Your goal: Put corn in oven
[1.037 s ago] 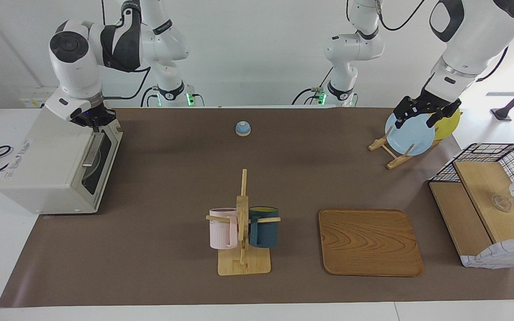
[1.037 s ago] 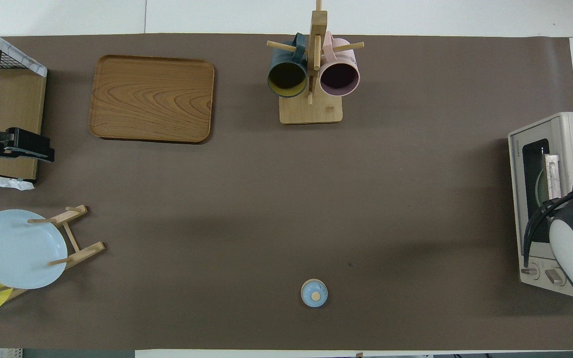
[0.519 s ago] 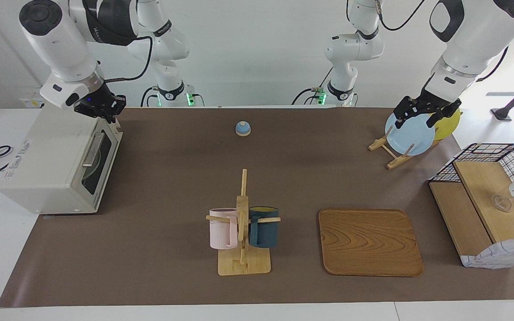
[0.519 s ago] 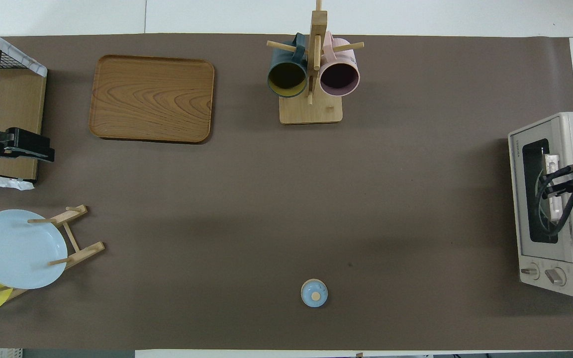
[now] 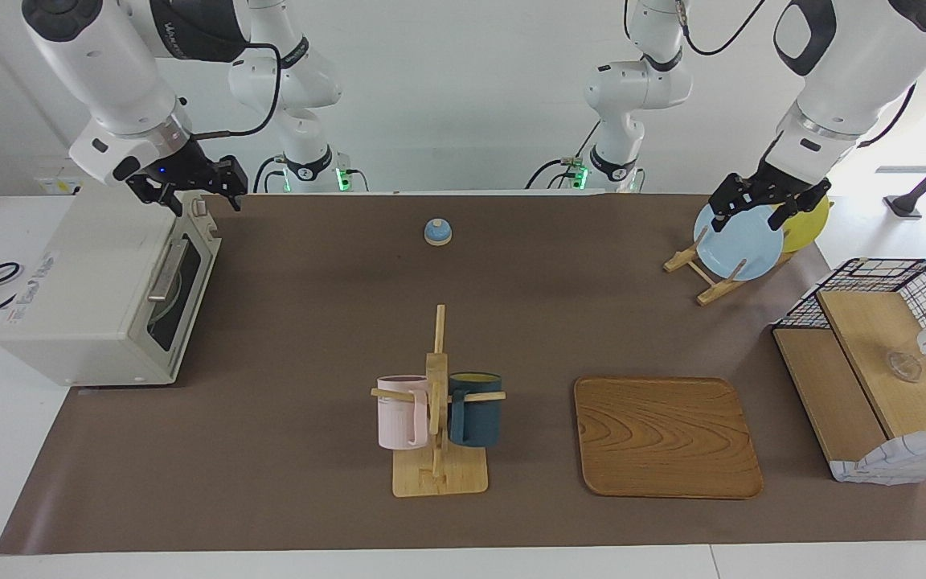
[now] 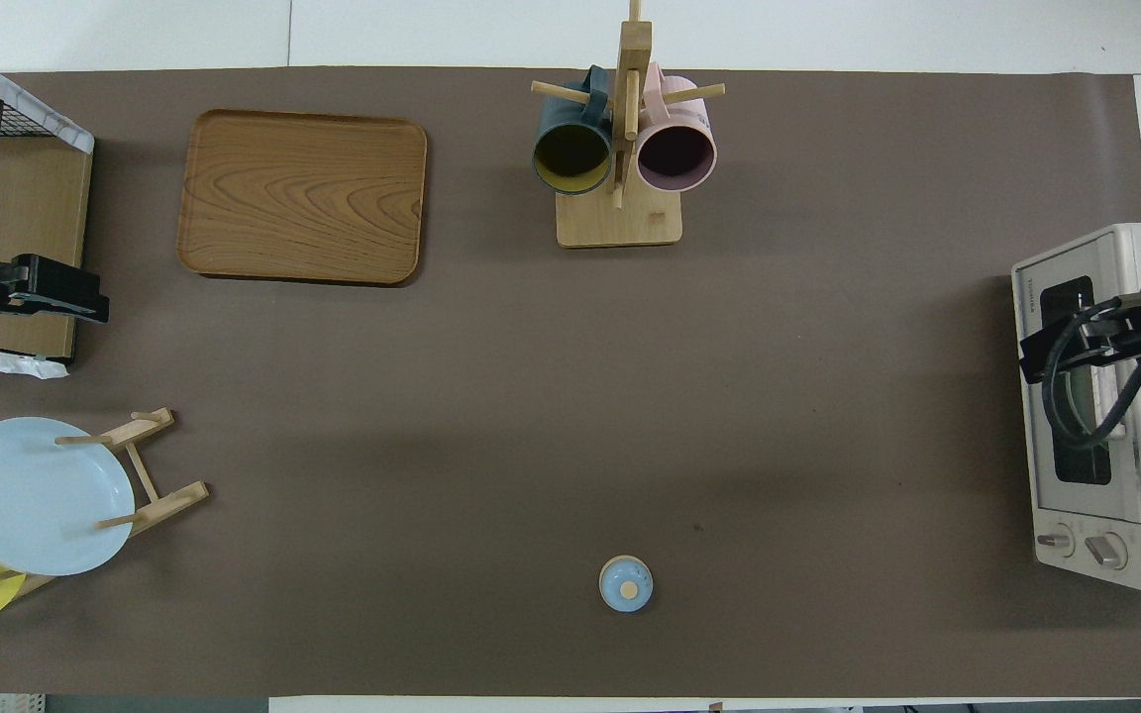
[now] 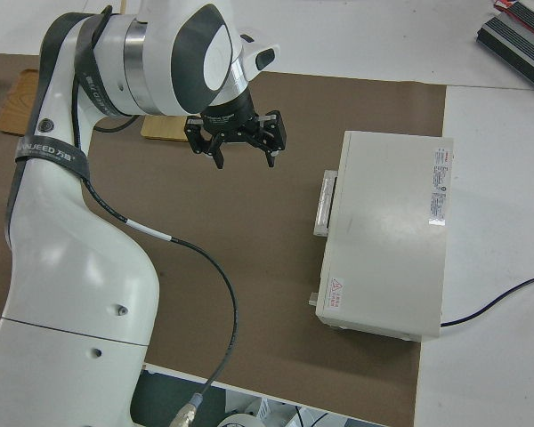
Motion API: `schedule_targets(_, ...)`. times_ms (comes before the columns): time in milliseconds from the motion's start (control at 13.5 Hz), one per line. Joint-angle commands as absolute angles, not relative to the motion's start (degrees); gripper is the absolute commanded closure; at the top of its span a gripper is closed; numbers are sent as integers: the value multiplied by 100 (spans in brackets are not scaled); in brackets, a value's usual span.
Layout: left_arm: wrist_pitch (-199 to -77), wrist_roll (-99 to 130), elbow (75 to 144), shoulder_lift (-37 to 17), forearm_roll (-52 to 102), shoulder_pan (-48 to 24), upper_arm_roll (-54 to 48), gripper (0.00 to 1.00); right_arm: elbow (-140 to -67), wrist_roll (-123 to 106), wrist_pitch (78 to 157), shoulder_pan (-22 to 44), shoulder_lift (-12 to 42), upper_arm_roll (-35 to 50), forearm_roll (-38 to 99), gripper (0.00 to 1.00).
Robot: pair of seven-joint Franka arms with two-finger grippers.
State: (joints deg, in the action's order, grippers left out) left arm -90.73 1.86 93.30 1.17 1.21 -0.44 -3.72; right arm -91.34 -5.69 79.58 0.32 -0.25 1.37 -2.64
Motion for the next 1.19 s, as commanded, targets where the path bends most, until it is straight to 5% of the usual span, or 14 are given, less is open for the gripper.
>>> schedule_targets(0, -9088, 193, 9369, 149, 18, -79, -369, 0, -8956, -431, 7857, 114, 35, 97, -167, 0)
schedule_targets(1111, -9097, 202, 9369, 149, 18, -79, -369, 0, -8930, -123, 8156, 0, 0, 70, -114, 0)
